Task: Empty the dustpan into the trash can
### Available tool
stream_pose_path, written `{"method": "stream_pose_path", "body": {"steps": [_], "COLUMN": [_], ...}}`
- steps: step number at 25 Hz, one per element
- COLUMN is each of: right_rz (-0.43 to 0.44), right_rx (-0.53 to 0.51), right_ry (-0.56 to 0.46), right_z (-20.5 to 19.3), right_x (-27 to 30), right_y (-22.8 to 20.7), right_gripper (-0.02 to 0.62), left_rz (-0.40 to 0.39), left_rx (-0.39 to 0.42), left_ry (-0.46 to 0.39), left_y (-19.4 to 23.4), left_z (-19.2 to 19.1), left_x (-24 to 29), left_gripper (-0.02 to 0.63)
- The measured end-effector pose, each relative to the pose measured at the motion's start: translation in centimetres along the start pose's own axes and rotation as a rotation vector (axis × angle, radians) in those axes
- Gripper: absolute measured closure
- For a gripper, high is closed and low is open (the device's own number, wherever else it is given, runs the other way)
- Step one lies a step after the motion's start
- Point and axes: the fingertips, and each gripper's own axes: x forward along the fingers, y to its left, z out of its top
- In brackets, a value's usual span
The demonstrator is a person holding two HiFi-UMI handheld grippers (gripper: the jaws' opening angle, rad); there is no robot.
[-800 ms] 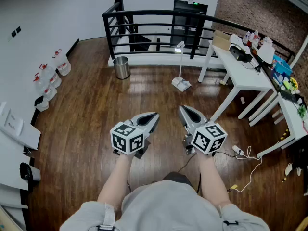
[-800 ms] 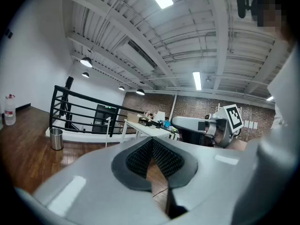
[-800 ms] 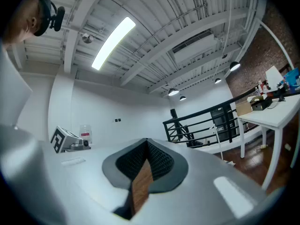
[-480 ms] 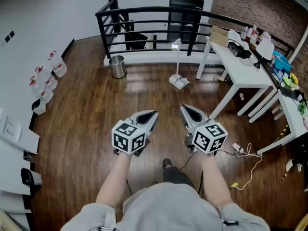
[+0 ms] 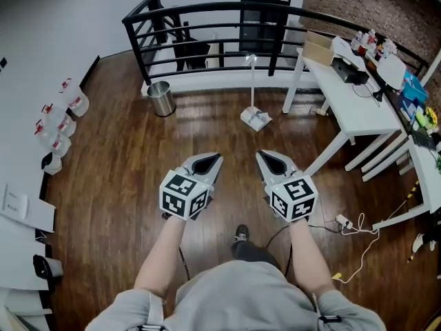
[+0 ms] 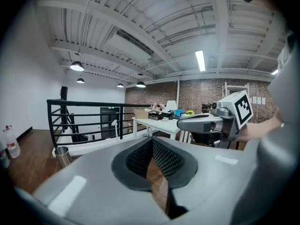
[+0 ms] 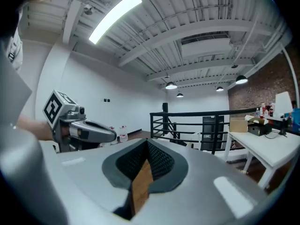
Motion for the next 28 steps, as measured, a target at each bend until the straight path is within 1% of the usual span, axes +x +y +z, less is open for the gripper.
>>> {"method": "stream_pose_path", "body": {"steps": [4, 7, 10, 13, 16, 20, 23, 25, 28], "right_rz": [0.004, 0.017, 0.029, 0.001, -0.039, -0.095, -0.158, -0.205, -0.268], "right_rx": [-0.006, 0.014, 0.033, 0.021, 0.035, 0.047, 0.065, 0.077, 0.093], "right_ry": [0.003, -0.025, -0.073, -0.077, -0.064, -0.028, 0.0, 0.015, 0.036], "right_z": [1.4, 2.9, 4.4, 5.0, 4.9, 4.1, 4.0, 4.3, 4.6], "right_x": [3.9, 6.8, 9.5, 12.6, 16.0, 21.4, 26.1, 29.1, 32.8], "right_y": [-6.2, -10.4, -13.1, -15.4, -17.7, -21.3, -23.7, -25.2, -26.5], "right_gripper": [0.595, 0.595, 0.595, 0.595, 0.595, 0.595, 0.595, 0.595, 0.595], "left_rz": [0.033, 0.044, 0.06, 0.076, 0.037, -0.019, -0.064, -0.093, -0.145], "left_rx": [0.001, 0.013, 0.013, -0.017, -0.03, -0.021, -0.015, -0.027, -0.042], "left_ry": [0.006, 0.006, 0.003, -0.016, 0.009, 0.031, 0.036, 0.037, 0.048], "left_y": [3.0, 5.0, 7.4, 10.8, 13.9, 18.8, 23.5, 26.6, 30.2], "left_z": [2.1, 4.0, 5.4, 6.2, 5.8, 5.5, 6.2, 7.0, 7.2], "left_x": [6.0, 10.0, 12.7, 14.8, 17.4, 22.1, 24.8, 26.3, 28.1], "left_gripper": [0.601, 0.601, 0.601, 0.601, 0.601, 0.601, 0.601, 0.601, 0.6]}}
